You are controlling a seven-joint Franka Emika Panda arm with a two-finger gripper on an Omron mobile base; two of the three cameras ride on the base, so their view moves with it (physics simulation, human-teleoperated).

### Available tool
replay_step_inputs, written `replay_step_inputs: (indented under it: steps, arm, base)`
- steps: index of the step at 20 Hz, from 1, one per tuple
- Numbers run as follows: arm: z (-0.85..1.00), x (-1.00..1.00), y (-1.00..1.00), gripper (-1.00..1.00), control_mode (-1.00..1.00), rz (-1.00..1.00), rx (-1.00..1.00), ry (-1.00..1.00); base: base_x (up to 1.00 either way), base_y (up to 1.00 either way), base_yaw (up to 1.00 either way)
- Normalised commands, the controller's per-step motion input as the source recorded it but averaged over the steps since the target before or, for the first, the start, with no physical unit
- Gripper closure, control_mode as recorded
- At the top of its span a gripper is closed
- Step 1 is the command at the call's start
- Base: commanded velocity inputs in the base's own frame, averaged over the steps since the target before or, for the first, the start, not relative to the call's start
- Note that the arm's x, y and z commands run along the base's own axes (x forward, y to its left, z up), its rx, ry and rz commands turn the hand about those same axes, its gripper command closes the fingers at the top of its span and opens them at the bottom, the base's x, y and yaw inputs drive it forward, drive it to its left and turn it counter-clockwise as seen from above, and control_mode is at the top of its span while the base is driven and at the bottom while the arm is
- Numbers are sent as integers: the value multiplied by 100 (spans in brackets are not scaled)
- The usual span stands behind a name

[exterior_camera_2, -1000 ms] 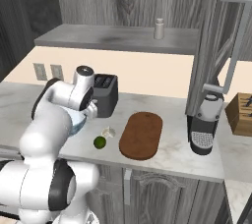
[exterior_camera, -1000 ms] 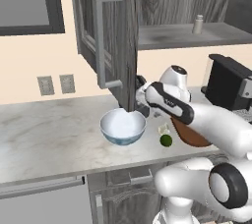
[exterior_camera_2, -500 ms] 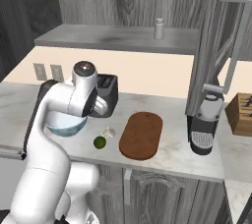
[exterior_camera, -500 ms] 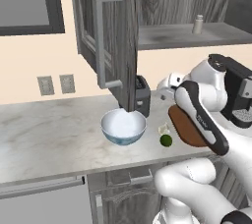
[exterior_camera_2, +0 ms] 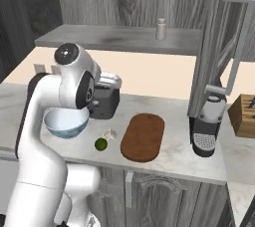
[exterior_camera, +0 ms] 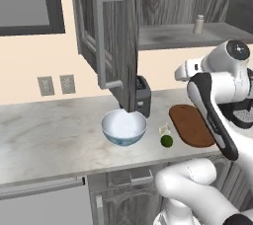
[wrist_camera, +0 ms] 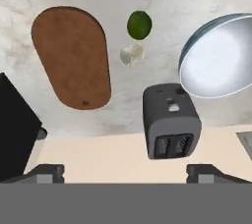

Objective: Open the cabinet. Place the bowl and condiment on the counter. Then place the lime and garlic on the cutting board.

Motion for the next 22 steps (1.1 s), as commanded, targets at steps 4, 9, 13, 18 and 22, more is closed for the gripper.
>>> replay_step_inputs:
  steps: [4,9,13,18,22]
  arm:
    - [100,-13,-74,-100,-100,9,-19,-17]
    - [79,11,-53,-100,-100,-1,-24,-15]
    - [68,57,-46,-100,-100,-7,-13,-13]
    - [10,94,-9,-100,-100,-13,10,0]
    - [6,80,-9,-100,-100,-18,25,7]
  base:
    - [0,0,0]
    - [0,0,0]
    - [0,0,0]
    - [0,0,0]
    - [0,0,0]
